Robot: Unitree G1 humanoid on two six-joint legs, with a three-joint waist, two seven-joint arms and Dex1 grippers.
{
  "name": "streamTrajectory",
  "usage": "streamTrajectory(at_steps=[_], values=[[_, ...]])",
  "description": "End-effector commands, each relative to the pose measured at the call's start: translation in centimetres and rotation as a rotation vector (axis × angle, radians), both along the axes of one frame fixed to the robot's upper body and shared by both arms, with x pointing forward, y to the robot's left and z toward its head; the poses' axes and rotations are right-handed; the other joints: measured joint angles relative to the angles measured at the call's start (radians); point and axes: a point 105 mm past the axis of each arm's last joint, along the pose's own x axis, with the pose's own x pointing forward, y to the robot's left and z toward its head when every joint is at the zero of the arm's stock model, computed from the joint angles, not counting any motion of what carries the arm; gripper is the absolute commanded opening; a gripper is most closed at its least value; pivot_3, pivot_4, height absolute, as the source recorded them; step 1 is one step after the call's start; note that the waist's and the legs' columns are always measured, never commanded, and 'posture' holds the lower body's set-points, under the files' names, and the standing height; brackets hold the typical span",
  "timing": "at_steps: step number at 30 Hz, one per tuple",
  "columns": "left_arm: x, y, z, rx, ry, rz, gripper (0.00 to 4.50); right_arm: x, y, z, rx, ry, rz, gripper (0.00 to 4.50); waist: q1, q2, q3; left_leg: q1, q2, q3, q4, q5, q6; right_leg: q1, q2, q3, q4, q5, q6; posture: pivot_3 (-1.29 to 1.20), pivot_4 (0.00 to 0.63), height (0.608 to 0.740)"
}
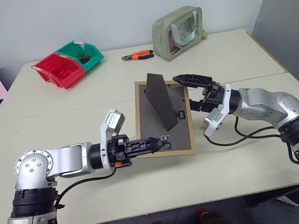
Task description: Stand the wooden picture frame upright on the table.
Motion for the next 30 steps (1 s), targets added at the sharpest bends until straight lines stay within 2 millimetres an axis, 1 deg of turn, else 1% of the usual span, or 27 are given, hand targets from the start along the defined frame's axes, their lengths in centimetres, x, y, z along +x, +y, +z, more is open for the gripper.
streamTrajectory(at_steps=[1, 3, 5, 6, 7, 11, 12, 13, 14, 15, 16, 17, 18, 19, 21, 24, 25, 28, 30], values=[[-0.3, -0.1, 0.7, -0.032, -0.026, -0.007, 1.28, -1.0, 0.1, 1.0, 0.009, -0.038, 0.062, 3.05, 0.000, 0.000, 0.000, 0.000, 0.000, 0.000, 0.000, 0.000, 0.000, 0.000, 0.000, 0.000, 0.000, 0.000, 0.000, 0.00, 0.150, 0.740], [-0.4, -0.3, 0.7, -0.031, -0.030, -0.009, 1.28, -1.2, 0.1, 0.6, -0.001, -0.029, 0.074, 2.51, 0.000, 0.000, 0.000, 0.000, 0.000, 0.000, 0.000, 0.000, 0.000, 0.000, 0.000, 0.000, 0.000, 0.000, 0.000, 0.00, 0.150, 0.740], [-0.4, -0.5, 0.7, -0.029, -0.035, -0.009, 1.28, -1.3, 0.1, 0.4, -0.011, -0.021, 0.081, 2.09, 0.000, 0.000, 0.000, 0.000, 0.000, 0.000, 0.000, 0.000, 0.000, 0.000, 0.000, 0.000, 0.000, 0.000, 0.000, 0.00, 0.150, 0.740], [-0.2, -0.4, 0.7, -0.035, -0.032, 0.000, 1.28, -1.3, 0.1, 0.4, -0.006, -0.016, 0.081, 1.76, 0.000, 0.000, 0.000, 0.000, 0.000, 0.000, 0.000, 0.000, 0.001, 0.000, 0.000, 0.000, 0.000, 0.000, 0.000, 0.00, 0.150, 0.740], [-0.1, -0.4, 0.7, -0.040, -0.030, 0.006, 1.28, -1.3, 0.1, 0.4, -0.001, -0.015, 0.081, 1.60, 0.000, 0.000, 0.000, 0.000, 0.000, 0.000, 0.000, 0.000, 0.001, 0.000, 0.000, 0.000, 0.000, 0.000, 0.000, 0.00, 0.150, 0.740], [-0.4, -0.3, 0.5, -0.021, -0.030, -0.003, 1.28, -1.3, 0.0, 0.5, 0.010, -0.017, 0.076, 1.60, 0.000, 0.000, 0.000, 0.001, -0.001, 0.000, 0.000, 0.000, 0.001, 0.000, 0.000, 0.000, 0.001, 0.000, 0.000, 0.00, 0.150, 0.740], [-0.5, -0.2, 0.5, -0.018, -0.029, -0.003, 1.98, -1.4, 0.0, 0.5, 0.013, -0.019, 0.077, 1.60, 0.000, 0.000, 0.000, 0.001, -0.002, 0.000, 0.000, 0.000, 0.001, 0.000, 0.000, 0.000, 0.001, 0.000, 0.000, 0.00, 0.150, 0.740], [-0.5, -0.2, 0.4, -0.021, -0.028, 0.003, 2.16, -1.4, -0.1, 0.5, 0.017, -0.017, 0.079, 1.56, 0.000, 0.000, 0.000, 0.001, -0.003, 0.000, 0.000, 0.000, 0.001, 0.000, 0.000, 0.000, 0.001, 0.000, 0.000, 0.00, 0.150, 0.740], [-0.2, 0.0, 0.5, -0.022, -0.030, 0.019, 2.24, -1.4, -0.2, 0.6, 0.025, -0.015, 0.076, 1.50, 0.000, 0.000, 0.000, 0.001, -0.004, 0.000, 0.000, 0.000, 0.001, 0.000, 0.000, 0.000, 0.001, 0.000, 0.000, 0.00, 0.150, 0.740], [0.0, 0.1, 0.6, -0.027, -0.033, 0.035, 2.61, -1.4, -0.3, 0.6, 0.034, -0.010, 0.073, 1.35, 0.000, 0.000, 0.000, 0.001, -0.004, 0.000, 0.000, 0.000, 0.001, 0.000, 0.000, 0.000, 0.002, 0.000, 0.000, 0.00, 0.150, 0.740], [0.3, 0.4, 0.8, -0.041, -0.038, 0.056, 2.74, -1.4, -0.4, 0.6, 0.039, -0.006, 0.070, 1.33, 0.000, 0.000, 0.000, 0.001, -0.005, 0.000, 0.000, 0.000, 0.001, 0.000, 0.000, 0.000, 0.003, 0.000, 0.000, 0.00, 0.150, 0.740], [0.5, 0.5, 1.0, -0.050, -0.042, 0.070, 3.07, -1.4, -0.4, 0.6, 0.041, -0.003, 0.069, 1.32, 0.000, 0.000, 0.000, 0.001, -0.006, 0.000, 0.001, 0.000, 0.001, 0.000, 0.000, 0.000, 0.004, 0.000, 0.000, 0.00, 0.150, 0.740], [0.9, 0.8, 1.2, -0.064, -0.047, 0.101, 3.21, -1.4, -0.5, 0.5, 0.036, -0.002, 0.067, 1.32, 0.000, 0.000, 0.000, 0.001, -0.006, 0.000, 0.001, 0.000, 0.001, 0.000, 0.000, 0.000, 0.004, 0.000, 0.000, 0.00, 0.150, 0.740], [1.6, 1.3, 1.6, -0.085, -0.055, 0.150, 3.50, -1.3, -0.6, 0.3, 0.031, 0.013, 0.065, 1.32, 0.000, 0.000, 0.000, 0.001, -0.007, -0.001, 0.001, 0.000, 0.001, 0.000, 0.000, 0.000, 0.004, 0.000, 0.000, 0.00, 0.150, 0.740], [2.3, 2.2, 2.2, -0.099, -0.080, 0.221, 3.98, -1.1, -0.7, -0.2, 0.035, 0.045, 0.061, 1.32, 0.000, 0.000, 0.000, 0.001, -0.007, -0.001, 0.001, 0.000, 0.001, 0.000, 0.000, 0.000, 0.006, 0.000, 0.000, 0.00, 0.150, 0.740], [2.9, 3.8, 3.1, -0.103, -0.121, 0.319, 4.49, -0.5, -1.1, -0.5, 0.069, 0.103, 0.032, 1.31, -0.002, 0.000, 0.000, 0.001, -0.007, -0.001, 0.002, 0.000, 0.001, 0.000, -0.001, 0.000, 0.006, 0.000, -0.001, 0.00, 0.150, 0.740], [3.2, 4.6, 3.5, -0.095, -0.139, 0.372, 4.50, -0.2, -1.3, -0.7, 0.090, 0.143, 0.025, 1.31, -0.002, 0.000, 0.000, 0.001, -0.007, -0.001, 0.002, 0.000, 0.001, 0.000, -0.001, 0.000, 0.006, 0.000, -0.001, 0.00, 0.150, 0.740], [5.2, 8.1, 5.5, -0.116, -0.185, 0.635, 4.50, 0.1, -1.4, -1.0, 0.147, 0.252, 0.026, 1.31, -0.002, 0.000, 0.000, 0.001, -0.007, -0.001, 0.002, 0.000, 0.001, 0.000, -0.004, 0.001, 0.006, 0.000, -0.001, 0.00, 0.150, 0.740], [5.5, 10.1, 6.1, -0.042, -0.237, 0.761, 4.50, 0.9, -1.1, -1.2, 0.200, 0.367, 0.000, 1.31, -0.004, 0.000, 0.000, 0.001, -0.006, -0.001, 0.002, 0.000, 0.001, 0.000, -0.004, 0.001, 0.006, 0.000, -0.001, 0.00, 0.150, 0.740]])
